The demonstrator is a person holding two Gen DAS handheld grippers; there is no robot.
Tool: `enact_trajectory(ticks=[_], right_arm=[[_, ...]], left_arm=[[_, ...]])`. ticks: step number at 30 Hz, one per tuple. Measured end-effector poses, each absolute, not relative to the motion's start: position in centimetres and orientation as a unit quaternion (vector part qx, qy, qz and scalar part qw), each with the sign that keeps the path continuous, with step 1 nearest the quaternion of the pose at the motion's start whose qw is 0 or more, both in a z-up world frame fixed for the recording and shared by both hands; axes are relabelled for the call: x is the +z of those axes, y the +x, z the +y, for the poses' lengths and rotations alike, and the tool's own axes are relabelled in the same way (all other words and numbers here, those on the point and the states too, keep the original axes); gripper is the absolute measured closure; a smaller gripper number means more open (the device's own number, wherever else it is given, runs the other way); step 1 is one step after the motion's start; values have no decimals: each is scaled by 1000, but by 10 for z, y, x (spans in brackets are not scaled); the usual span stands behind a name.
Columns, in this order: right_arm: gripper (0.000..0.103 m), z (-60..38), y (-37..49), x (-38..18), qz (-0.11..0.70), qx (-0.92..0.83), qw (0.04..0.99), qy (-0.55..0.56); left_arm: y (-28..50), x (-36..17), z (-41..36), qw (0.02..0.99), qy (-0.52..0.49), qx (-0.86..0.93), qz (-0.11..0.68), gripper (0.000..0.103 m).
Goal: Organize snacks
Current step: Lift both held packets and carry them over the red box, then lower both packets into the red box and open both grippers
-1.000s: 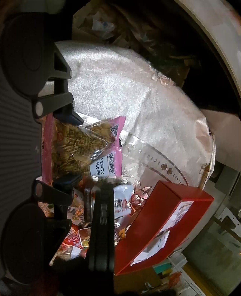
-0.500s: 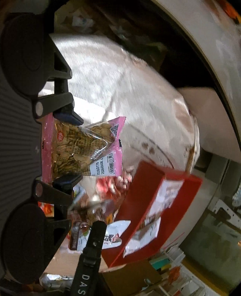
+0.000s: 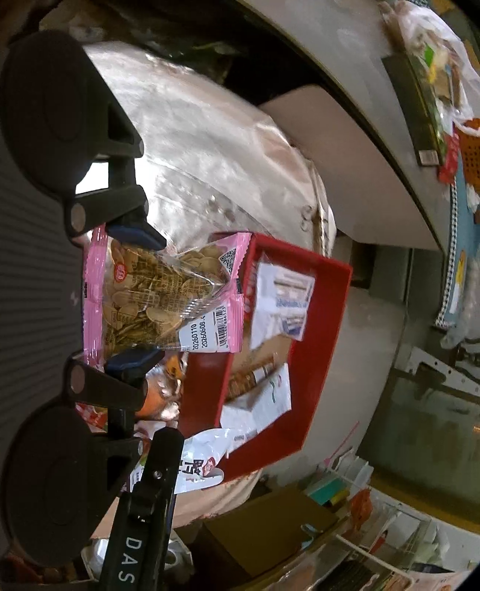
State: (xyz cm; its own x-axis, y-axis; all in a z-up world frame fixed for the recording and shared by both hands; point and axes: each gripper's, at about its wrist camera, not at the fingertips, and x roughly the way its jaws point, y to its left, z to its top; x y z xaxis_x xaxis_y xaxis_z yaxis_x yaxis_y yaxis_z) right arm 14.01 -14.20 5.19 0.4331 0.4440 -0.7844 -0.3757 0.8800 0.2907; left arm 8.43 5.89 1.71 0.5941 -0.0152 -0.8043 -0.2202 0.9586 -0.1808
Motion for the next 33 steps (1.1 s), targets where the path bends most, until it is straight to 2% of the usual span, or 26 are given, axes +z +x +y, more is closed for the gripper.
enact_trajectory(ticks=[33], right_arm=[[40,-147,179,73,430,232,870,62]], left_arm=[[143,47,51,915,-95,71,386,54]])
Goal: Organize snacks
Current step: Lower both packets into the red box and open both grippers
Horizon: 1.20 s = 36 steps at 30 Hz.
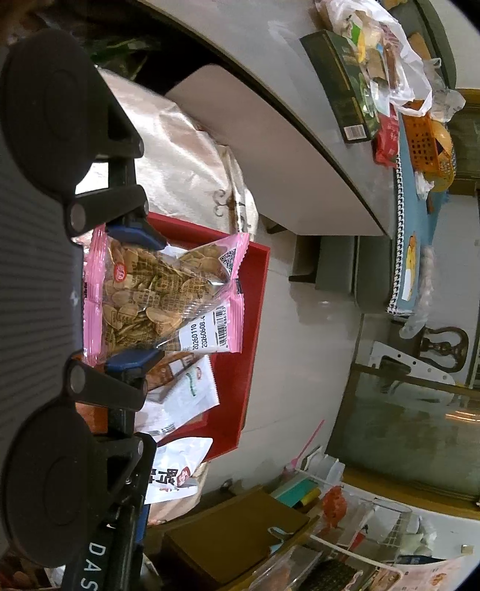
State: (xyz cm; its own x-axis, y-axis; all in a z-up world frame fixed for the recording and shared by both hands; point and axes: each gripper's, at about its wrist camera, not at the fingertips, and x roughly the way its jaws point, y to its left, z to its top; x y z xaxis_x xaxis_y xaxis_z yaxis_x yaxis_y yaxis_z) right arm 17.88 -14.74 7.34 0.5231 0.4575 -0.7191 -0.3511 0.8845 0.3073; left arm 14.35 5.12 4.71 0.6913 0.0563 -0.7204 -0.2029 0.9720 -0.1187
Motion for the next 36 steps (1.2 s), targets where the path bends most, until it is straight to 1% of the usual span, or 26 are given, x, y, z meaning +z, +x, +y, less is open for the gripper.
enact_trajectory(ticks=[23,29,36], right_arm=[[39,-140,207,75,422,228,874,78],[41,-142,218,72,422,220,877,74],[41,-146,237,50,447,199,869,80]], left_arm=[[180,44,48,920,-77,91,374,54],[192,37,47,918,-73,96,379,54],[211,13,45,905,-69,90,411,54]])
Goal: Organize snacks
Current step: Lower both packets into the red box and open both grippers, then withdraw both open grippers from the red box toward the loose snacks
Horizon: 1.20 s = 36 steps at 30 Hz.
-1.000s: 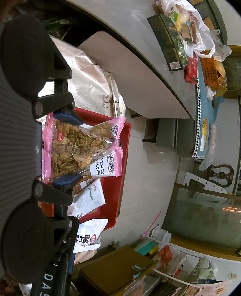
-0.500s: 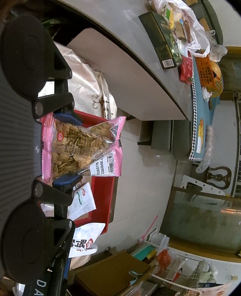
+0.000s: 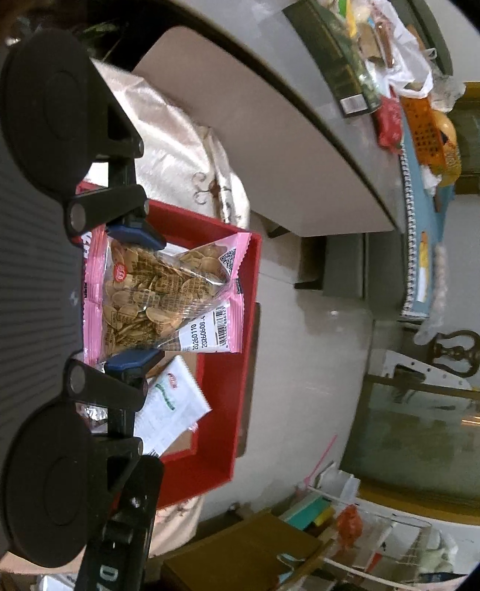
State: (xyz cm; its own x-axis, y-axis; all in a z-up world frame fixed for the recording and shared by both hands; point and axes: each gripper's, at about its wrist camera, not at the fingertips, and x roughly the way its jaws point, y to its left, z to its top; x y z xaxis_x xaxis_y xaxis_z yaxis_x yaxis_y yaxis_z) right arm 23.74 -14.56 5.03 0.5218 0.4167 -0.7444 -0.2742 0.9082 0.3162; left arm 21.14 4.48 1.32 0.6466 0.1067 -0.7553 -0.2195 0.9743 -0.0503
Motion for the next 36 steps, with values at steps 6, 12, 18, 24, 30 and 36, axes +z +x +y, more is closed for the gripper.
enact_trajectory(ticks=[6,12,18,24,30,36], right_arm=[[40,-147,239,43,458,196,863,79],[39,-145,236,39,467,196,859,73],[37,-145,236,37,470,193,858,72],[36,-146,237,35,472,189,858,70],[32,-147,237,35,472,185,859,68],[31,-147,237,33,476,183,858,64]], left_arm=[[215,10,40,901,-70,88,419,49],[213,12,38,905,-51,93,413,36],[211,11,38,903,-48,93,416,36],[210,12,38,903,-44,92,417,36],[208,11,36,903,-38,91,418,35],[205,12,35,903,-34,92,419,35]])
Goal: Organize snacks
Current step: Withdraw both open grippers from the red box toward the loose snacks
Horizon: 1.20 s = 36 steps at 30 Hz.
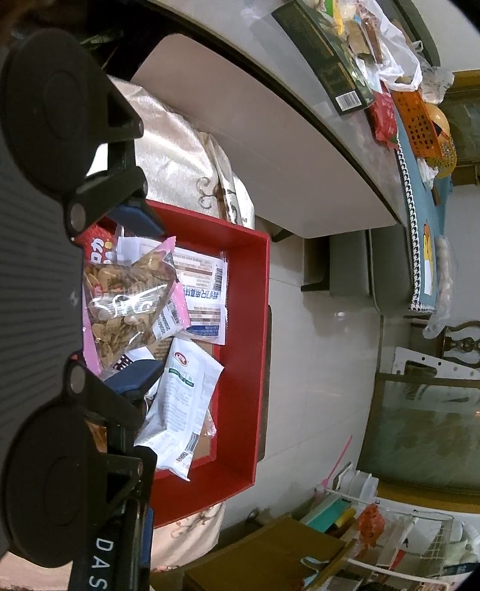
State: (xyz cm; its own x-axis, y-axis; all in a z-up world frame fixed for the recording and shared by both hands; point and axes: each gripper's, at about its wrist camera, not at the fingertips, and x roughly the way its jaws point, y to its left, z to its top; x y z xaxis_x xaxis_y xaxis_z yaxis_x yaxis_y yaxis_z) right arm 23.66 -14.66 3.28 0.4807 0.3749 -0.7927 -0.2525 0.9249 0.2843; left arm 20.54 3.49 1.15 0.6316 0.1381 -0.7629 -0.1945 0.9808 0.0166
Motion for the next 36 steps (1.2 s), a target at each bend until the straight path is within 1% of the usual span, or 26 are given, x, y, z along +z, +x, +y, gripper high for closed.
enact_trajectory(ticks=[8,36], right_arm=[[27,-146,232,32,479,182,857,60],[25,-146,202,34,488,186,851,56]], left_arm=[[199,12,37,902,-31,94,421,35],[165,16,37,900,-18,95,424,36]])
